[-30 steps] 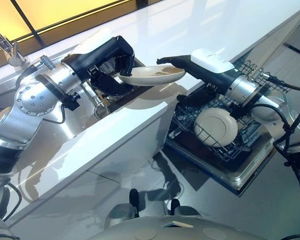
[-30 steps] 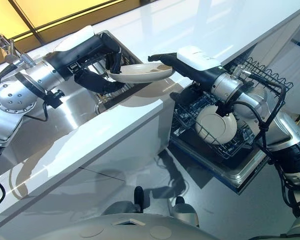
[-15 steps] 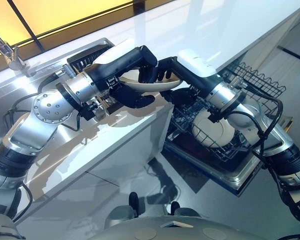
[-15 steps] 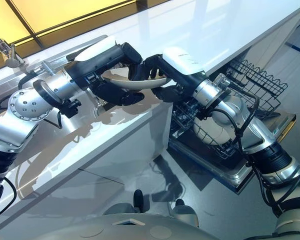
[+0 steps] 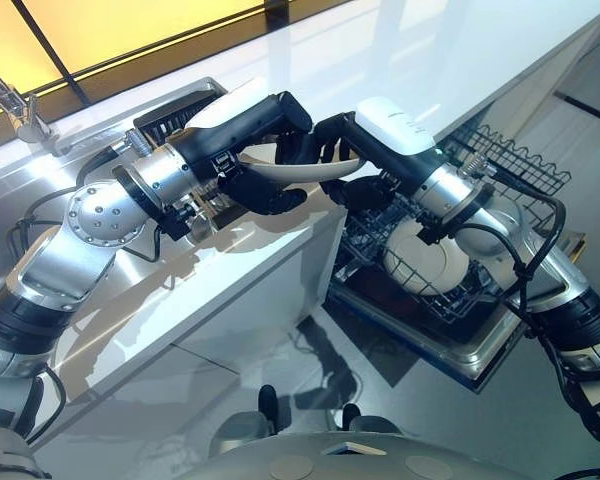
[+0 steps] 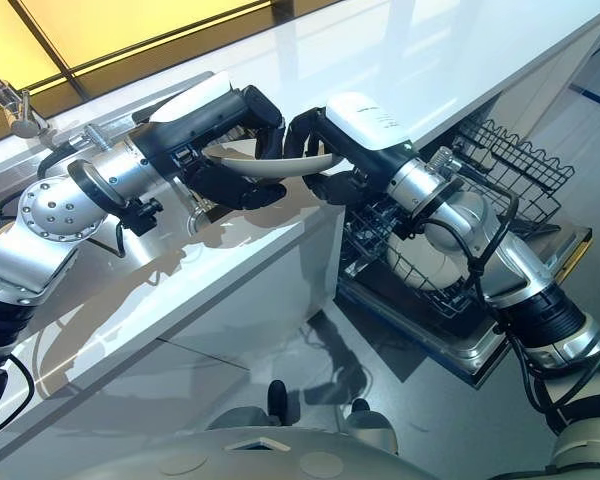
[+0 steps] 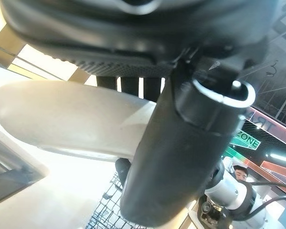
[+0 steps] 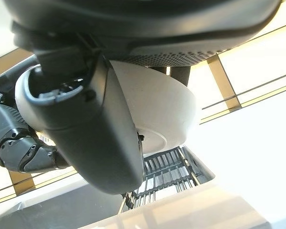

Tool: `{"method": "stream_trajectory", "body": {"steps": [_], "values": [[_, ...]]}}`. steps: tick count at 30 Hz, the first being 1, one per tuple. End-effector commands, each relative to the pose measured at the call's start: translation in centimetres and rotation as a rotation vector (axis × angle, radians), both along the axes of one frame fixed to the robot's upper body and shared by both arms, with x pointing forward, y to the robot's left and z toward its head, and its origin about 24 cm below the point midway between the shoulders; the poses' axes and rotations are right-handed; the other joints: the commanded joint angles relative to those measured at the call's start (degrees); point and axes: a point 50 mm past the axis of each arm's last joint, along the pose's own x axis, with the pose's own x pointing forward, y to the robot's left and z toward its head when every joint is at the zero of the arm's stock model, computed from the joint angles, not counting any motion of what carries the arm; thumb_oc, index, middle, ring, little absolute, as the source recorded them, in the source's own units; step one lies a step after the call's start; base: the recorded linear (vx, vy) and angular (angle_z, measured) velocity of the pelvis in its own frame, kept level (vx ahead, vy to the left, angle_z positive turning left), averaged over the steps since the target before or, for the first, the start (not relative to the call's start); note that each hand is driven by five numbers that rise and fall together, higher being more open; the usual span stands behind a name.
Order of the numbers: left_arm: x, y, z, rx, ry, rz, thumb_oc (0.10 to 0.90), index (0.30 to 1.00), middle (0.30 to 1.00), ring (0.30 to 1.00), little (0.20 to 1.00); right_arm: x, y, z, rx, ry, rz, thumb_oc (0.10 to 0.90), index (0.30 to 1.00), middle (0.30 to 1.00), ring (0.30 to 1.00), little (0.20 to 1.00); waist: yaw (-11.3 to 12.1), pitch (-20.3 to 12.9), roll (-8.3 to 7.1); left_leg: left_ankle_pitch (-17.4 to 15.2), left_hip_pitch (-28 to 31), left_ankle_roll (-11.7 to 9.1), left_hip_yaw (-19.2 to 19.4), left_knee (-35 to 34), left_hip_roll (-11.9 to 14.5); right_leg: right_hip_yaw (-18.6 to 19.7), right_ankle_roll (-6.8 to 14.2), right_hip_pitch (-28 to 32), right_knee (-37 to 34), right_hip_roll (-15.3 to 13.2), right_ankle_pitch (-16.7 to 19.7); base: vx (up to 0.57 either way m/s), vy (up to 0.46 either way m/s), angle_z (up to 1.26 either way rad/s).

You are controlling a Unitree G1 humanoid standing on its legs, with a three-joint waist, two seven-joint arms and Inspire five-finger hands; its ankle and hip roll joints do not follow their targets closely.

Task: Pick up plates and place into dishwasher.

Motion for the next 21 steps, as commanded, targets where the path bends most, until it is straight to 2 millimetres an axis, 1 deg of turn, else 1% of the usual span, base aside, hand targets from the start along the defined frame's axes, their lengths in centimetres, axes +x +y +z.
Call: {"method": "stream_trajectory", "body": {"steps": [1,4,5,7,9,16,21], "values": [[-0.3,-0.3,2.3,-0.145,-0.124,-0.041,0.8,0.9,0.9,0.9,0.9,-0.9,1.3,4.7,0.085,-0.231,0.098,0.1,0.3,0.3,0.3,0.2,0.8,-8.96,-0.53,-7.12,1.21,-0.27,0.52,0.07,-2.38,-1.66,1.59,-4.66,0.06,2.9,3.84,0.0,0.0,0.0],[-0.1,0.4,2.2,-0.169,-0.155,0.012,0.8,0.9,0.9,0.9,0.9,-1.0,1.1,4.6,0.094,-0.227,0.092,0.1,0.3,0.3,0.3,0.2,0.99,-9.0,-0.57,-7.07,1.07,-0.3,0.83,0.07,-2.33,-2.23,1.6,-4.66,0.01,2.78,3.81,0.0,0.0,0.0],[-0.1,0.4,2.2,-0.174,-0.16,0.018,0.8,0.9,0.9,0.9,0.9,-1.0,1.1,4.5,0.095,-0.225,0.091,0.1,0.3,0.3,0.3,0.2,1.01,-9.09,-0.54,-7.65,1.33,-0.3,0.72,0.07,-2.32,-2.24,1.7,-4.4,0.04,2.78,3.26,0.0,0.0,0.0],[-0.1,0.8,2.5,-0.194,-0.22,0.053,0.8,0.9,0.9,0.9,0.9,-0.9,1.1,4.3,0.104,-0.222,0.092,0.1,0.3,0.3,0.3,0.2,1.07,-8.96,-0.6,-7.03,1.04,-0.34,0.88,0.07,-2.27,-2.34,1.59,-4.66,0.01,2.72,3.84,0.0,0.0,0.0],[-0.2,1.0,2.5,-0.194,-0.236,0.07,0.8,0.9,0.9,0.9,0.9,-0.9,1.0,4.1,0.106,-0.222,0.091,0.1,0.3,0.3,0.3,0.2,1.06,-9.1,-0.55,-7.6,1.29,-0.36,0.72,0.07,-2.27,-2.27,1.67,-4.43,0.03,2.72,3.3,0.03,0.0,0.0],[-0.5,1.5,2.3,-0.193,-0.277,0.088,0.8,0.9,0.9,0.9,0.9,-1.1,0.5,3.8,0.126,-0.235,0.072,0.1,0.3,0.3,0.3,0.2,1.27,-9.13,-0.58,-6.92,0.92,-0.36,0.55,0.07,-2.31,-2.4,1.58,-4.76,0.06,2.59,3.9,-0.02,-0.001,0.0],[-0.5,2.0,1.8,-0.245,-0.217,0.101,0.8,0.9,0.9,0.9,0.9,-1.2,0.5,3.7,0.132,-0.247,0.071,0.1,0.3,0.3,0.3,0.2,1.4,-9.17,-0.56,-6.97,0.97,-0.38,0.6,0.07,-2.29,-2.38,1.68,-4.81,0.05,2.41,3.93,0.0,0.0,0.0]]}}
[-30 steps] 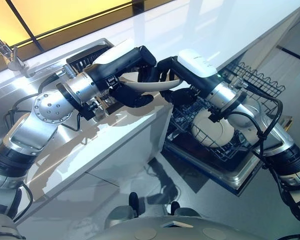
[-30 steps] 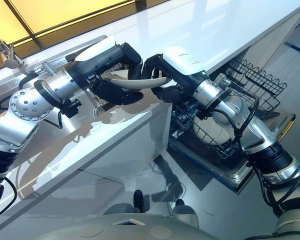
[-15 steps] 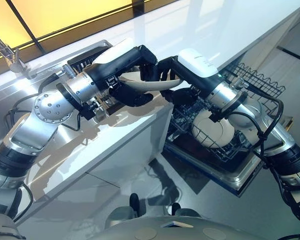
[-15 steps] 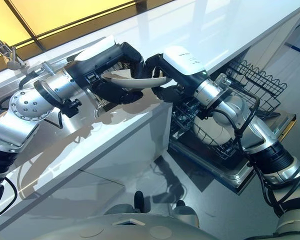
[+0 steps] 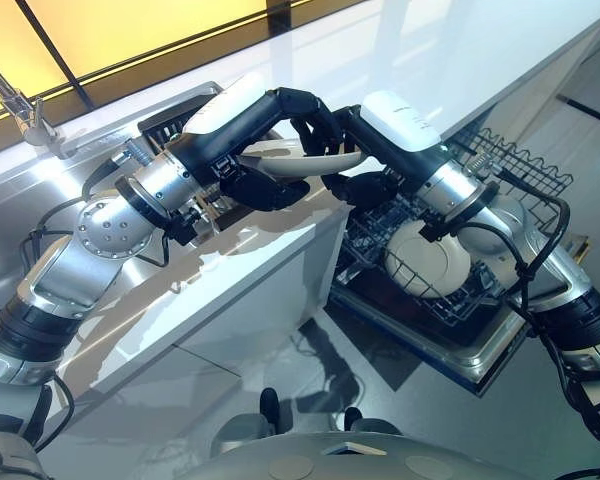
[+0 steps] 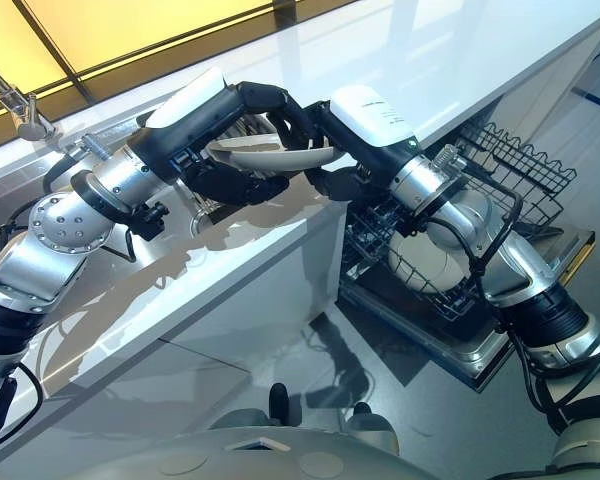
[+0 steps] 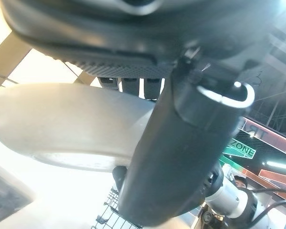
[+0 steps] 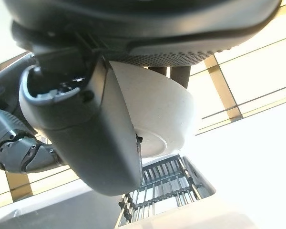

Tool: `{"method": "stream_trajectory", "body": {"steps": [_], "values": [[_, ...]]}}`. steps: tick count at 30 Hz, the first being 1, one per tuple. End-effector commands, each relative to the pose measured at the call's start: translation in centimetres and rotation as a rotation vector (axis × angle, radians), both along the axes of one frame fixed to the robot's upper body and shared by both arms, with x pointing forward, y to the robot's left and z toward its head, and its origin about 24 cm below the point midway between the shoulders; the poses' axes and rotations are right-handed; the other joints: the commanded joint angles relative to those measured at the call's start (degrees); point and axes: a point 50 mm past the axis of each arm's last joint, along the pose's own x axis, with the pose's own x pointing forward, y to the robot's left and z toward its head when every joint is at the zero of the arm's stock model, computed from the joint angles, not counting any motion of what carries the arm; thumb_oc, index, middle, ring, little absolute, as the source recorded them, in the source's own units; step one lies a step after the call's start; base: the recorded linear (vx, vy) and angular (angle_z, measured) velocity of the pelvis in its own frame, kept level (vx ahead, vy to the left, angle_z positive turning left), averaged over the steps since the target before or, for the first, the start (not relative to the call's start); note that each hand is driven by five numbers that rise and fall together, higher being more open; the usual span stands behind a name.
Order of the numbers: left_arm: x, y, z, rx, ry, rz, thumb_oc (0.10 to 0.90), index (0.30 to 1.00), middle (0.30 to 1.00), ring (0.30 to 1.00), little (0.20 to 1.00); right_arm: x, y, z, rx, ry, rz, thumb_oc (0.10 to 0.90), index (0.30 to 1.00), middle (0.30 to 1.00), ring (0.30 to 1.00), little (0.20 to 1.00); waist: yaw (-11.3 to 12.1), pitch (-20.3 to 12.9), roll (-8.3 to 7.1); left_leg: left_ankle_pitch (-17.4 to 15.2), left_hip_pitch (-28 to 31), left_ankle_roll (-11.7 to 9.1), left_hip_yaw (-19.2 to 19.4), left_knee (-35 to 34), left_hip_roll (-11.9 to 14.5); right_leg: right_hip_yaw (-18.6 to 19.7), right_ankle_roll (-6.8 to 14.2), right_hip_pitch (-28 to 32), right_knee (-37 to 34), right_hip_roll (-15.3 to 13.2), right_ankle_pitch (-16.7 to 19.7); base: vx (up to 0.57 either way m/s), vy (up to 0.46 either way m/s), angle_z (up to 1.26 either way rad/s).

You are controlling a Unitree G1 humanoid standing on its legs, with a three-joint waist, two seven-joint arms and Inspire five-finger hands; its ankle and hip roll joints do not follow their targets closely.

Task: Pick up plates and place into dishwasher.

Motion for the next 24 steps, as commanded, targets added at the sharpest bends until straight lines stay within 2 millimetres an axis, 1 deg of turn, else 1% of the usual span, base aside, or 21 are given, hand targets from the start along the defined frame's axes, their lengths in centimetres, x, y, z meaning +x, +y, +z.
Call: {"method": "stream_trajectory", "body": {"steps": [1,4,5,7,8,13,17,18,19,24], "values": [[0.1,2.2,2.3,-0.191,-0.115,0.081,0.8,0.9,0.9,0.9,0.9,-1.3,0.7,3.4,0.122,-0.212,0.09,0.1,0.3,0.3,0.3,0.2,1.06,-8.42,-0.89,-6.95,1.24,-0.3,0.76,0.07,-2.31,-2.23,1.71,-4.65,0.04,2.39,3.95,0.0,0.0,0.0],[0.3,2.3,2.3,-0.218,-0.133,0.096,0.8,0.9,0.9,0.9,0.9,-0.9,0.6,3.5,0.157,-0.22,0.076,0.1,0.3,0.3,0.3,0.2,1.12,-8.59,-1.0,-7.47,1.48,-0.33,0.69,0.07,-2.27,-2.38,1.8,-4.4,0.06,2.45,3.42,0.03,-0.007,0.01],[0.3,2.3,2.3,-0.22,-0.136,0.096,0.8,0.9,0.9,0.9,0.9,-0.9,0.6,3.5,0.16,-0.221,0.075,0.1,0.3,0.3,0.3,0.2,1.12,-8.51,-1.05,-6.89,1.18,-0.32,0.8,0.07,-2.27,-2.4,1.7,-4.68,0.03,2.43,3.95,0.0,0.0,0.0],[0.0,2.6,2.5,-0.261,-0.152,0.1,0.8,0.9,0.9,0.9,0.9,-0.9,0.5,3.6,0.194,-0.225,0.069,0.1,0.3,0.3,0.3,0.2,1.19,-8.61,-1.13,-6.82,1.05,-0.31,0.92,0.07,-2.19,-2.26,1.63,-4.86,0.14,2.42,3.93,0.0,0.0,0.0],[-0.2,2.8,2.3,-0.281,-0.165,0.105,0.8,0.9,0.9,0.9,0.9,-1.0,0.4,3.2,0.215,-0.224,0.069,0.1,0.3,0.3,0.3,0.2,1.2,-8.59,-1.12,-6.85,1.0,-0.29,0.91,0.07,-2.15,-2.2,1.65,-5.01,0.23,2.36,3.95,0.0,0.0,0.0],[-0.7,3.1,1.8,-0.296,-0.2,0.117,0.8,0.9,0.9,0.9,0.9,-1.3,0.5,2.5,0.211,-0.205,0.062,0.1,0.3,0.3,0.3,0.2,1.29,-8.56,-1.1,-6.89,0.93,-0.15,0.6,0.07,-2.24,-1.99,1.57,-5.01,0.04,2.39,4.05,0.0,0.0,0.0],[-0.6,3.0,1.8,-0.309,-0.201,0.122,0.8,0.9,0.9,0.9,0.9,-0.9,0.4,2.4,0.226,-0.197,0.041,0.1,0.3,0.3,0.3,0.2,1.45,-8.46,-1.19,-6.94,1.0,-0.16,0.44,0.07,-2.28,-2.27,1.56,-4.89,0.02,2.29,4.09,0.01,-0.002,0.0],[-0.6,3.0,1.7,-0.31,-0.198,0.122,0.8,0.9,0.9,0.9,0.9,-0.8,0.4,2.3,0.227,-0.196,0.037,0.1,0.3,0.3,0.3,0.2,1.48,-8.55,-1.15,-7.53,1.28,-0.18,0.32,0.07,-2.28,-2.29,1.66,-4.6,0.03,2.29,3.56,0.0,0.0,0.0],[-0.6,3.0,1.8,-0.316,-0.195,0.123,0.8,0.9,0.9,0.9,0.9,-0.7,0.3,2.3,0.23,-0.195,0.028,0.1,0.3,0.3,0.3,0.2,1.53,-8.47,-1.17,-6.92,0.98,-0.17,0.34,0.07,-2.34,-2.36,1.56,-4.9,0.02,2.24,4.13,0.0,0.0,0.0],[-0.5,3.2,1.6,-0.327,-0.189,0.134,0.8,0.9,0.9,0.9,0.9,-0.3,-0.2,1.8,0.245,-0.188,-0.021,0.1,0.3,0.3,0.3,0.2,1.55,-8.43,-1.16,-7.03,0.96,-0.03,0.18,0.07,-2.56,-2.33,1.59,-5.07,0.02,2.11,4.18,0.01,-0.001,0.0]]}}
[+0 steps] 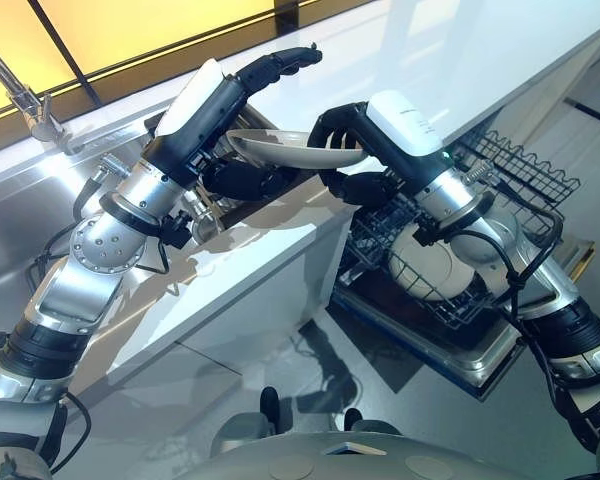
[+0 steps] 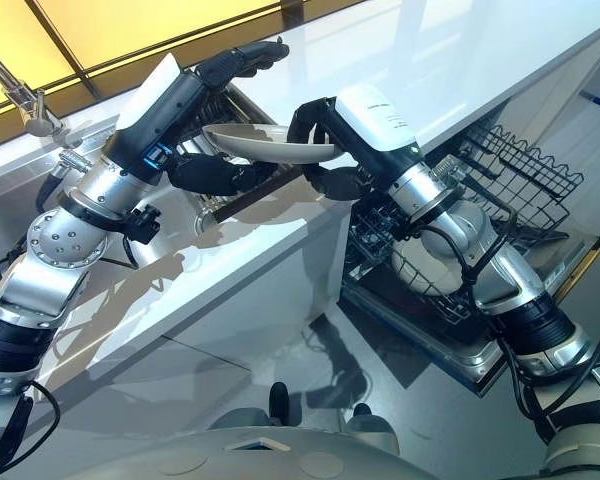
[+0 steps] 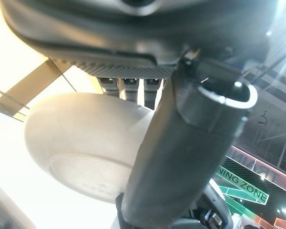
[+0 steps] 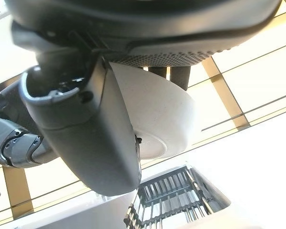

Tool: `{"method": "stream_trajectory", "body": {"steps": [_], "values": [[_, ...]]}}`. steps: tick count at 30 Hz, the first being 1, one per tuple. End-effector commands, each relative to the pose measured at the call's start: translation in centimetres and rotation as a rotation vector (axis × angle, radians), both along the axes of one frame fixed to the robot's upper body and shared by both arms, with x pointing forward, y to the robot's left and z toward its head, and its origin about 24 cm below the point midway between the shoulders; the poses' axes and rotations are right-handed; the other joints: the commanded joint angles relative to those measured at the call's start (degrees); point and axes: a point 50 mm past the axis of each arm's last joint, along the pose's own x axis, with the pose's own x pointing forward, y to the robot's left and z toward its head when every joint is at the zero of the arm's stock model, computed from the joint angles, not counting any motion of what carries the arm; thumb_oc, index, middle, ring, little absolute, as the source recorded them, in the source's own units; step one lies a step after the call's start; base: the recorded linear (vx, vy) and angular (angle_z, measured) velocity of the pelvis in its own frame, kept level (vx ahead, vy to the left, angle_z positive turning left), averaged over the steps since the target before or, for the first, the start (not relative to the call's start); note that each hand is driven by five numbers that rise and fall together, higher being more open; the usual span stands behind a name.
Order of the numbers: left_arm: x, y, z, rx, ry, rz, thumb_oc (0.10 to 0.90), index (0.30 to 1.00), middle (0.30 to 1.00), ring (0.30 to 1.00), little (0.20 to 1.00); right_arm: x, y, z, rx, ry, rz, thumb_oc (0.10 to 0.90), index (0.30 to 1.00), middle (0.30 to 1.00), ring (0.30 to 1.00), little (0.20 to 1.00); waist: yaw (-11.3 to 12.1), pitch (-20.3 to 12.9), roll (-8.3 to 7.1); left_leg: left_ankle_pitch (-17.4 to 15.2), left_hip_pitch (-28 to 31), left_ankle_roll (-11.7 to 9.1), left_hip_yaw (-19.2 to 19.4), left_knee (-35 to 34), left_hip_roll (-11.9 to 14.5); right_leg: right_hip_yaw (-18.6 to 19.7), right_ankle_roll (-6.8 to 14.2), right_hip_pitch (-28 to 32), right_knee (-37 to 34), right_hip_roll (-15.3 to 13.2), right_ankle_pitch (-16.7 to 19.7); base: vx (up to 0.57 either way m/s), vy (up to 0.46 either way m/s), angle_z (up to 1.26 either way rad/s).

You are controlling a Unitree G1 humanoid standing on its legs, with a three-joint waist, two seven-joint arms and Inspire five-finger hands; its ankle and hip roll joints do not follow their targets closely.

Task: Pick up plates and place into dishwasher.

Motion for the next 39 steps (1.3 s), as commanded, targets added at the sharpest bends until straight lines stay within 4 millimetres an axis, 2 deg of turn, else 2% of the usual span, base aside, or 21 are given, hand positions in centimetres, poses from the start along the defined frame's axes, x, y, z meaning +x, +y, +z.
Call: {"method": "stream_trajectory", "body": {"steps": [1,8,14,23,27,30,31,35,39], "values": [[-0.1,1.6,2.3,-0.13,-0.147,0.056,0.8,0.9,0.9,0.9,0.9,-0.1,-0.5,2.7,0.136,-0.153,-0.018,0.1,0.3,0.3,0.3,0.2,0.48,-8.3,-1.11,-7.11,1.23,0.0,0.9,0.07,-2.58,-2.03,1.6,-5.09,0.04,2.05,4.21,0.0,0.0,0.0],[0.0,2.1,2.2,-0.128,-0.146,0.094,0.8,0.9,0.9,0.9,0.9,0.1,-1.9,2.9,0.157,-0.203,-0.098,0.1,0.3,0.3,0.3,0.2,0.15,-8.32,-1.18,-7.24,1.34,0.04,1.3,0.07,-2.56,-1.8,1.8,-5.18,0.04,1.99,4.36,0.0,0.0,0.0],[0.2,3.5,1.1,-0.131,-0.106,0.169,0.8,0.9,0.9,0.9,0.9,-0.5,-4.7,4.9,0.258,-0.331,-0.202,0.1,0.3,0.3,0.3,0.2,-0.32,-8.09,-1.38,-7.35,1.51,0.13,1.72,0.07,-2.4,-1.47,1.85,-5.21,0.07,2.16,4.49,0.0,0.0,0.0],[1.1,5.1,-0.3,-0.128,-0.006,0.259,0.8,0.9,0.9,0.9,0.9,-1.7,-7.7,7.8,0.32,-0.523,-0.318,0.1,0.3,0.3,0.3,0.2,-1.19,-8.28,-1.67,-7.56,1.8,0.39,1.74,0.07,-2.42,-0.46,1.8,-5.26,0.34,2.69,4.32,0.01,0.0,0.0],[1.3,5.5,-0.9,-0.135,0.029,0.28,0.8,0.9,0.9,0.9,0.9,-2.0,-8.6,8.4,0.315,-0.569,-0.369,0.1,0.3,0.3,0.3,0.2,-1.31,-8.37,-1.76,-7.54,1.89,0.48,1.72,0.07,-2.4,-0.11,1.68,-5.24,0.3,2.85,4.32,0.04,-0.006,-0.07],[1.4,5.9,-1.3,-0.14,0.06,0.301,0.8,0.9,0.9,0.9,0.9,-1.9,-10.2,8.3,0.353,-0.546,-0.452,0.1,0.3,0.3,0.3,0.2,-1.56,-8.47,-2.0,-7.66,1.91,0.48,2.01,0.07,-2.31,0.09,1.67,-5.21,0.26,2.98,4.28,0.03,-0.022,-0.1],[1.5,6.2,-1.6,-0.15,0.076,0.316,0.8,0.9,0.9,0.9,0.9,-1.7,-11.5,7.8,0.414,-0.499,-0.514,0.1,0.3,0.3,0.3,0.2,-1.94,-8.49,-2.12,-7.69,1.83,0.52,2.09,0.07,-2.32,0.42,1.67,-5.31,0.26,3.11,4.34,0.02,-0.028,-0.04],[1.6,6.8,-2.8,-0.194,0.151,0.325,0.8,0.9,0.9,0.9,0.9,-1.6,-14.1,6.0,0.504,-0.444,-0.664,0.1,0.3,0.3,0.3,0.2,-2.8,-8.29,-2.14,-7.62,1.63,0.78,2.25,0.07,-2.29,1.32,1.65,-5.7,0.45,3.43,4.55,0.0,-0.033,-0.01],[2.3,6.7,-3.5,-0.205,0.201,0.335,0.8,0.9,0.9,0.9,0.9,-1.6,-15.8,5.3,0.523,-0.446,-0.774,0.1,0.3,0.3,0.3,0.2,-3.44,-7.49,-1.87,-7.6,2.02,1.05,2.34,0.07,-2.16,1.85,1.64,-5.62,0.94,3.38,4.61,0.02,-0.027,-0.03]]}}
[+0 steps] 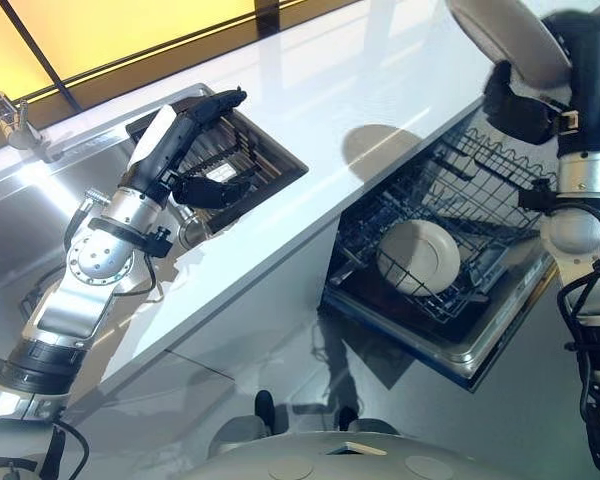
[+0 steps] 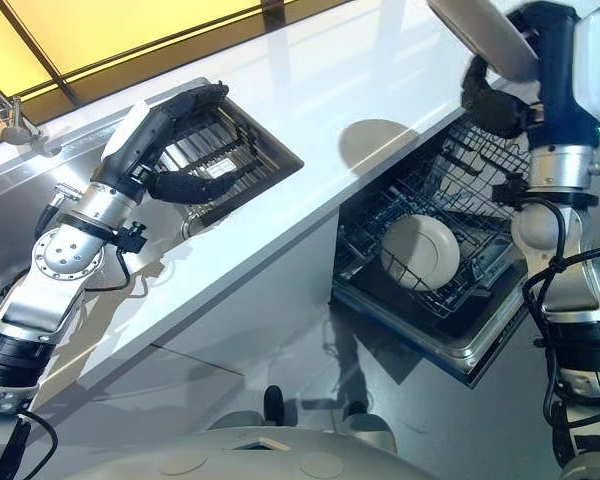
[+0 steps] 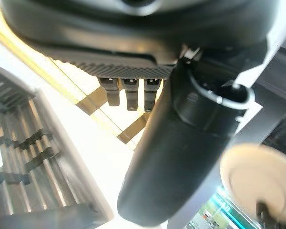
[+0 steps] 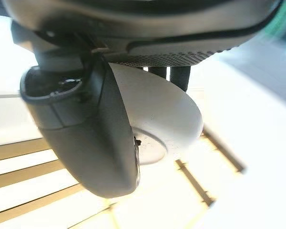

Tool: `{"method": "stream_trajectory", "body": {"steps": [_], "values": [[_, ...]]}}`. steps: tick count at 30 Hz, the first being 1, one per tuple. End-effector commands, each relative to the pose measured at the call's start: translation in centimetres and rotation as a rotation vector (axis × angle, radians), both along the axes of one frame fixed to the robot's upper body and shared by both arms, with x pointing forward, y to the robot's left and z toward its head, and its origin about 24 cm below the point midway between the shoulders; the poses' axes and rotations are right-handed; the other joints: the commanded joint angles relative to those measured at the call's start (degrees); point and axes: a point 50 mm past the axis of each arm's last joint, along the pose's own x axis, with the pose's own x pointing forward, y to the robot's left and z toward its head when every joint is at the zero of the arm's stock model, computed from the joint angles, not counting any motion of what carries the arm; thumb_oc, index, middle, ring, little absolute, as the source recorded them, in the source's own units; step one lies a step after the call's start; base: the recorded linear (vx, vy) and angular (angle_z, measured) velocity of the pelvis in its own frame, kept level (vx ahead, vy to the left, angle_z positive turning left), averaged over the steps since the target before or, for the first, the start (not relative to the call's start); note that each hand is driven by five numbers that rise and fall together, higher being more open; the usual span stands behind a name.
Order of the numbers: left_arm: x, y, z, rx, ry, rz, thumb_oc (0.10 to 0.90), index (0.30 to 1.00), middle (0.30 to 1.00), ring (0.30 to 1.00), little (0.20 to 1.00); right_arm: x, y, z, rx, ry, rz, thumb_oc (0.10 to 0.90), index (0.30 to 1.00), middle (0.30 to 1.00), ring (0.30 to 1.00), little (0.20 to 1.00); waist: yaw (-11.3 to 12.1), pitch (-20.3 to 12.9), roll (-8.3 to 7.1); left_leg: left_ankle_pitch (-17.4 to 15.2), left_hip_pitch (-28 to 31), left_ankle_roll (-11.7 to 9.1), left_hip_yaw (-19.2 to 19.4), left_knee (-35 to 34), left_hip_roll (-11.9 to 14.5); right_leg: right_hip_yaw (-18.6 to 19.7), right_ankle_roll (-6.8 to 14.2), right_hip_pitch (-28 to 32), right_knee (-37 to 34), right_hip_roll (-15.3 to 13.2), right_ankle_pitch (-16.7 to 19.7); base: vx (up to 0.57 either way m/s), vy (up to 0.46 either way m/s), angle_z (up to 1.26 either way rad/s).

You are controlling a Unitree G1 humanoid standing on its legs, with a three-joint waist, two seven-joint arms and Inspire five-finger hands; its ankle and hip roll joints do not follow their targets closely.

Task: Pick up plates and place into dishwasher.

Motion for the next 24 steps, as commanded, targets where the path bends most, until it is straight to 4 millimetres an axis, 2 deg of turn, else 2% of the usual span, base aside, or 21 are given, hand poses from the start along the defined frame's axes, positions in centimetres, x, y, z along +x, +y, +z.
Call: {"method": "stream_trajectory", "body": {"steps": [1,7,11,14,17,24], "values": [[0.5,1.5,1.9,-0.085,-0.09,0.064,0.8,0.9,0.9,0.9,0.9,-1.2,-1.9,3.3,0.021,-0.212,-0.115,0.1,0.3,0.3,0.3,0.2,-0.99,-6.54,-0.63,-7.35,2.17,1.24,0.41,0.09,-2.29,-0.42,1.77,-4.45,1.16,3.0,4.25,0.03,-0.05,-0.02],[0.6,2.3,0.9,-0.088,-0.051,0.11,0.8,0.9,0.9,0.9,0.9,-2.3,-4.8,1.4,0.112,-0.178,-0.263,0.1,0.3,0.3,0.3,0.2,-1.43,-5.88,-0.2,-7.33,2.57,1.36,0.54,0.09,-1.9,-0.38,1.68,-4.33,2.48,3.17,3.32,0.03,-0.049,-0.01],[0.3,2.8,0.6,-0.115,-0.04,0.125,0.8,0.9,0.9,0.9,0.9,-3.5,-7.1,-1.6,0.19,-0.071,-0.361,0.1,0.3,0.3,0.3,0.2,-1.73,-4.98,0.26,-6.89,2.52,1.65,0.57,0.09,-1.29,-0.71,1.29,-5.25,5.93,3.16,1.56,0.01,-0.058,0.01],[0.2,3.3,1.1,-0.101,-0.058,0.135,0.8,0.9,0.9,0.9,0.9,-4.2,-9.0,-4.3,0.259,0.058,-0.424,0.1,0.3,0.3,0.3,0.2,-1.81,-4.09,0.65,-6.48,2.62,1.73,0.38,0.09,-0.94,-1.72,1.07,-6.01,8.81,3.23,0.08,0.04,-0.087,0.01],[0.1,3.6,1.7,-0.099,-0.072,0.133,0.8,0.9,0.9,0.9,0.9,-4.5,-10.3,-5.9,0.3,0.129,-0.474,0.1,0.3,0.3,0.3,0.2,-1.53,-3.53,1.0,-6.23,2.91,1.56,-0.07,0.21,-0.65,-2.73,0.82,-5.8,9.79,3.26,-0.61,0.06,-0.103,0.04],[-0.3,3.2,3.4,-0.081,-0.132,0.084,0.8,0.9,0.9,0.9,0.9,-3.9,-11.4,-7.7,0.239,0.321,-0.521,0.1,0.3,0.3,0.3,0.2,0.37,-2.31,1.83,-5.83,2.97,0.84,-1.5,0.72,0.05,-5.38,0.13,-4.73,10.62,3.34,-1.99,0.04,-0.114,0.08]]}}
